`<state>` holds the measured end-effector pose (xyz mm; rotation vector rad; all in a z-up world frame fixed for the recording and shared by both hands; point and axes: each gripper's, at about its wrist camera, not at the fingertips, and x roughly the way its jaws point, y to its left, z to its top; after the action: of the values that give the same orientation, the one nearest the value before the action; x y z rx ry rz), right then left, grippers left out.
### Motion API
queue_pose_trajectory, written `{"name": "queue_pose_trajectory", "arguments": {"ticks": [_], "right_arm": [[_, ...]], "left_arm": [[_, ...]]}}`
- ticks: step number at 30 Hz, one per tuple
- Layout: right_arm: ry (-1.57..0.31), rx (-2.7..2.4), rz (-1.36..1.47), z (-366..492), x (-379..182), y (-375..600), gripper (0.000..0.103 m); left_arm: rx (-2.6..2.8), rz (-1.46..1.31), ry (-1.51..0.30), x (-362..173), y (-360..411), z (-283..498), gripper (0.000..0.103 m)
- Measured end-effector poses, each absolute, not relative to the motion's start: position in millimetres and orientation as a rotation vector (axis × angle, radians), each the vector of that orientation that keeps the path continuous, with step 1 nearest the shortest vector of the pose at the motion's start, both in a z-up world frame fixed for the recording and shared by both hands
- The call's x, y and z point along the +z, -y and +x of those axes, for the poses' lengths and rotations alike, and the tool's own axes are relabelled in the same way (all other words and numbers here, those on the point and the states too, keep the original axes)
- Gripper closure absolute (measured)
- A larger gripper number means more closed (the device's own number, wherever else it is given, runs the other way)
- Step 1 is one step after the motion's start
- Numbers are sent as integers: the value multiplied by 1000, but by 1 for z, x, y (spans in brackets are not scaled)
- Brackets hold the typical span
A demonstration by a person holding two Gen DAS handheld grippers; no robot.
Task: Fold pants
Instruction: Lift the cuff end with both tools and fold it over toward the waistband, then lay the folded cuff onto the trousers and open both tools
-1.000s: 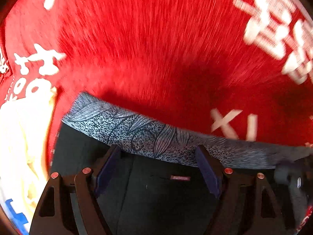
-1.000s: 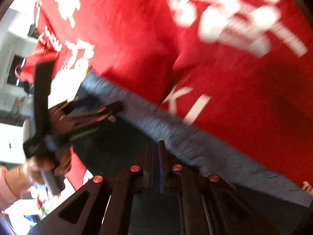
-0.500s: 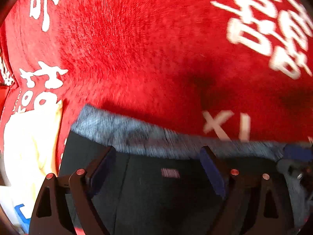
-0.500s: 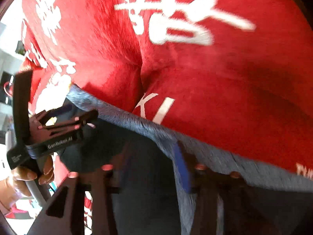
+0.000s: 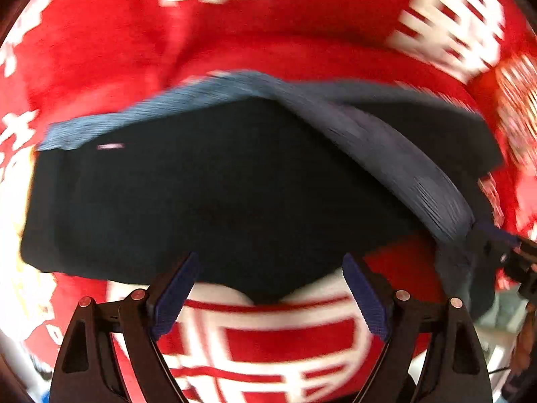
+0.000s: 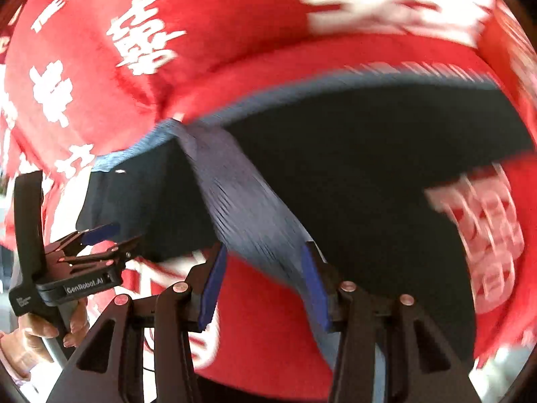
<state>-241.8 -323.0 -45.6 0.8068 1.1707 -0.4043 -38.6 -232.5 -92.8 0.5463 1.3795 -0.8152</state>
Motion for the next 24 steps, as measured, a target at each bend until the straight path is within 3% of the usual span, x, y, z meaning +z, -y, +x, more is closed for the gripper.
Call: {"name": "queue_pose_trajectory", "arguments": {"ticks": [12, 24], "right_arm": [[-1150, -736, 1055, -422, -78, 268, 52], [-1078, -718, 1197, -479, -120, 267, 52]], "left_arm": [[-1076, 637, -1377, -93, 267, -139, 15], [-1071, 591, -1416, -120, 296, -143, 15]]}}
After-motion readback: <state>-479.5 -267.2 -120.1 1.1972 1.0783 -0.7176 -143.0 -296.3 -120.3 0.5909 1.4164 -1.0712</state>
